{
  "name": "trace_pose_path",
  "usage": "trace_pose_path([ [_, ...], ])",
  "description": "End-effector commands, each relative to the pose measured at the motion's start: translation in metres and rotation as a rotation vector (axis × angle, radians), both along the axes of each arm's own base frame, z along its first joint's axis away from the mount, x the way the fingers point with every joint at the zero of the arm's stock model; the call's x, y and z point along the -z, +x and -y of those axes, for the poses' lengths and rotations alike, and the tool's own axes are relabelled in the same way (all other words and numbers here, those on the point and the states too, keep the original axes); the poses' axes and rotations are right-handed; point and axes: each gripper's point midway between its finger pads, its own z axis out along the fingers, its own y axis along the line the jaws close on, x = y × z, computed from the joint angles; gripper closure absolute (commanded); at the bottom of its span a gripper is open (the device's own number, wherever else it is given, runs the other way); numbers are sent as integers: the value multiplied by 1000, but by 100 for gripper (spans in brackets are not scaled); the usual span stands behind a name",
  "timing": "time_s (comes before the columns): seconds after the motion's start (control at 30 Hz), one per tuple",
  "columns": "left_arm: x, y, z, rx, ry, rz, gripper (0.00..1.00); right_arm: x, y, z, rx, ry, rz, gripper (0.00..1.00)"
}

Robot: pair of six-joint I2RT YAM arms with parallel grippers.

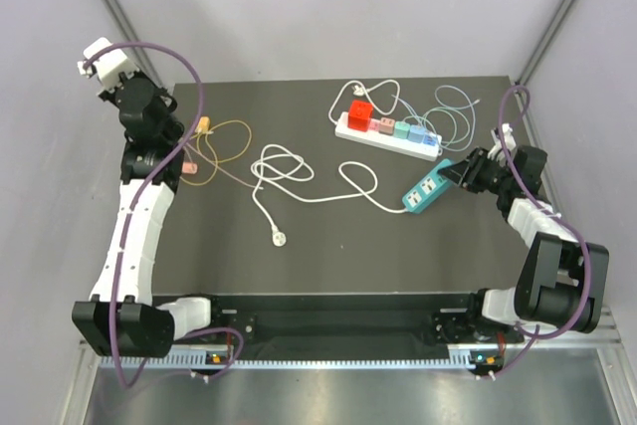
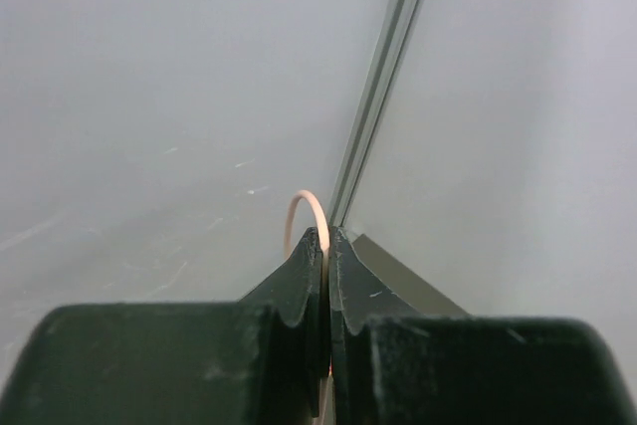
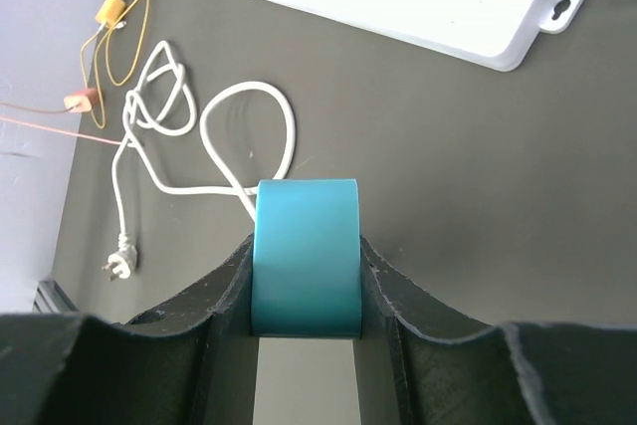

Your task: Pull the plug off the socket

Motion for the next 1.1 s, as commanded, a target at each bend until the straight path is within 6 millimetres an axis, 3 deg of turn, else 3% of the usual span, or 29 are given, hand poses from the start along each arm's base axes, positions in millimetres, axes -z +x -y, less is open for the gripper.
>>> trace_pose_path([
  [0.0, -46, -3, -3, -14, 9, 130, 100, -33, 11, 5, -6, -20, 140, 100],
  [0.1, -40, 5, -2, -6, 12, 110, 100, -42, 8, 2, -22, 18, 167, 100],
  [0.23, -7, 29, -2, -1, 38, 4, 100, -61, -1, -3, -49, 90, 241, 100],
  [0.4, 23, 40, -14, -85, 120, -105, 100, -74, -4, 4, -35, 117, 288, 100],
  [0.47, 21, 37, -21, -133, 142, -109, 100, -73, -3, 9, -18, 110, 285, 100],
  [0.67, -16, 21, -23, -201, 241, -46, 100, -63, 1, 14, 2, 93, 252, 100],
  [0.77, -14, 26, -15, -145, 237, -54, 100, -60, 2, 15, 9, 91, 241, 100],
  [0.83, 0, 40, -3, -46, 202, -64, 100, -60, 2, 15, 9, 87, 240, 100],
  [0.93, 46, 53, 6, 20, 128, -149, 100, -60, 2, 15, 10, 86, 237, 100],
  [0.97, 72, 55, 7, 31, 116, -200, 100, -61, 2, 15, 10, 81, 243, 100],
  [1.03, 96, 56, 12, 56, 46, -206, 100, -60, 1, 15, 11, 81, 241, 100],
  [1.07, 118, 54, 14, 62, 9, -224, 100, -61, 1, 16, 13, 79, 242, 100],
])
